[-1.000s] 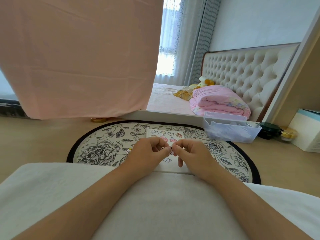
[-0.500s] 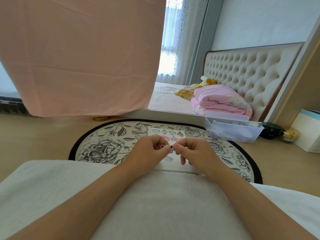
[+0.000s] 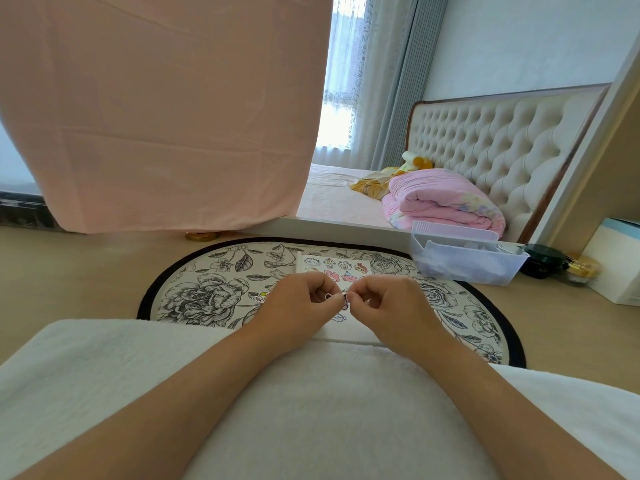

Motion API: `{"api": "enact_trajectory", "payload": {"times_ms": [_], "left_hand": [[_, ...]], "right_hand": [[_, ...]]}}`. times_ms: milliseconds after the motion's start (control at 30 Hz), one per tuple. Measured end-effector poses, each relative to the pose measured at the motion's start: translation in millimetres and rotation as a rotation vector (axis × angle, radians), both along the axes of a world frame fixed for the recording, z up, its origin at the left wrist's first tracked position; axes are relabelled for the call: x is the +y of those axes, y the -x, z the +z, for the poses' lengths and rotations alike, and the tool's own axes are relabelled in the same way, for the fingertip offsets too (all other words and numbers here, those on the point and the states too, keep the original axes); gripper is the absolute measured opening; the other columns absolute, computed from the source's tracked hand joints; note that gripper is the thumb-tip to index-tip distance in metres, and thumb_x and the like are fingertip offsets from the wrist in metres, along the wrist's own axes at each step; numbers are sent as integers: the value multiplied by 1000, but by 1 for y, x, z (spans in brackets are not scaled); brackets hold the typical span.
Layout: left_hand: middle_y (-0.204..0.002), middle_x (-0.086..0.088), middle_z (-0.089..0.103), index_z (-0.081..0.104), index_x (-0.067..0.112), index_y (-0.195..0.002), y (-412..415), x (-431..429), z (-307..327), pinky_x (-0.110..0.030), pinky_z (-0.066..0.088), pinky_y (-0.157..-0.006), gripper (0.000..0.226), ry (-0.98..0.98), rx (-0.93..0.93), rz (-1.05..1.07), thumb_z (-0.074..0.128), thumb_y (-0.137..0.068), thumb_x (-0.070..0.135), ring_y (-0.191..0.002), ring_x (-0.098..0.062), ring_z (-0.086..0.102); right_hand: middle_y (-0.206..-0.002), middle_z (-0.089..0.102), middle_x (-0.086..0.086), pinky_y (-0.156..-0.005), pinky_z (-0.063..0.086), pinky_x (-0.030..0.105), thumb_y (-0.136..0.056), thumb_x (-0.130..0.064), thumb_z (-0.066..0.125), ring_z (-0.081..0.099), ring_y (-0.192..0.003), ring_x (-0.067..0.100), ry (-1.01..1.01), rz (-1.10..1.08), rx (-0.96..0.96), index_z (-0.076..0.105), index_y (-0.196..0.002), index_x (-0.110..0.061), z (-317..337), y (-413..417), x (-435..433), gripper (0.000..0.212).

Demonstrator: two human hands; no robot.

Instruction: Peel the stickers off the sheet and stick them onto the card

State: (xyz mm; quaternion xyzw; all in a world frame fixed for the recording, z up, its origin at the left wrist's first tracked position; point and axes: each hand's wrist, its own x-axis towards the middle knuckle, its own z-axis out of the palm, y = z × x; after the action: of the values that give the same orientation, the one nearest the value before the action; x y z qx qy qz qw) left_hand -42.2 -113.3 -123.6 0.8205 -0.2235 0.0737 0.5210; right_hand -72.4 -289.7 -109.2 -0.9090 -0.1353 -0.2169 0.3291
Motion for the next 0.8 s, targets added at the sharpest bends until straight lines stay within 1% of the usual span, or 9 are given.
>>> {"api": "enact_trajectory", "payload": {"times_ms": [133,233,300,400,433,500,567,700,800], "left_hand": [[-54,15,54,69,22,-74,0,0,0,-13,37,-53,13,-8,-10,8,70,-86,19,-51,0,44],[-58,11,57,69,23,-73,0,0,0,-19,40,-57,13,3,-7,16,69,-86,20,-53,-2,46],[-60,7,59,69,23,-73,-1,0,0,-25,43,-61,13,33,4,20,70,-86,21,-56,-7,49],[-67,-6,66,70,23,-73,-2,1,0,-41,52,-66,12,87,11,17,70,-85,25,-63,-26,58],[-70,-9,67,69,23,-72,-2,1,0,-45,54,-68,13,96,14,18,70,-85,25,-64,-27,60],[-72,-11,67,69,23,-72,-2,2,0,-47,55,-70,14,103,22,14,69,-86,25,-63,-20,58],[-73,-11,68,69,23,-73,-2,2,0,-47,54,-69,13,93,22,8,69,-86,24,-64,-17,58],[-70,-9,68,70,22,-73,-1,0,0,-32,46,-61,13,64,20,8,69,-87,21,-59,-10,52],[-67,-5,68,70,22,-73,0,0,0,-26,44,-60,13,60,23,0,70,-86,22,-56,-7,50]], "right_hand": [[-56,54,-23,-57,41,18,-81,-40,59,54,-60,6,127,-26,-111,72,-75,-28,-1,0,3,19],[-55,55,-21,-56,40,13,-84,-25,67,54,-58,6,76,-24,-104,74,-74,-27,-2,-1,4,12],[-56,60,-16,-55,40,11,-86,-17,69,52,-53,4,-42,-11,-44,75,-73,-23,-1,0,5,16],[-63,69,-3,-53,46,18,-92,-19,69,54,-47,4,-233,13,99,77,-76,-20,4,4,6,17],[-65,71,-1,-54,49,22,-92,-21,70,56,-46,7,-269,15,132,77,-78,-19,5,5,6,17],[-68,73,0,-61,55,33,-92,-21,71,57,-46,10,-315,16,169,78,-80,-19,8,6,7,14],[-67,73,-1,-61,55,35,-91,-19,72,57,-46,9,-329,10,184,78,-80,-19,10,6,7,12],[-58,67,-8,-50,44,17,-91,-17,70,54,-43,4,-282,-17,170,77,-78,-18,8,7,7,15],[-53,63,-10,-49,42,15,-94,-15,66,52,-41,2,-257,-8,172,75,-76,-16,6,7,9,20]]}}
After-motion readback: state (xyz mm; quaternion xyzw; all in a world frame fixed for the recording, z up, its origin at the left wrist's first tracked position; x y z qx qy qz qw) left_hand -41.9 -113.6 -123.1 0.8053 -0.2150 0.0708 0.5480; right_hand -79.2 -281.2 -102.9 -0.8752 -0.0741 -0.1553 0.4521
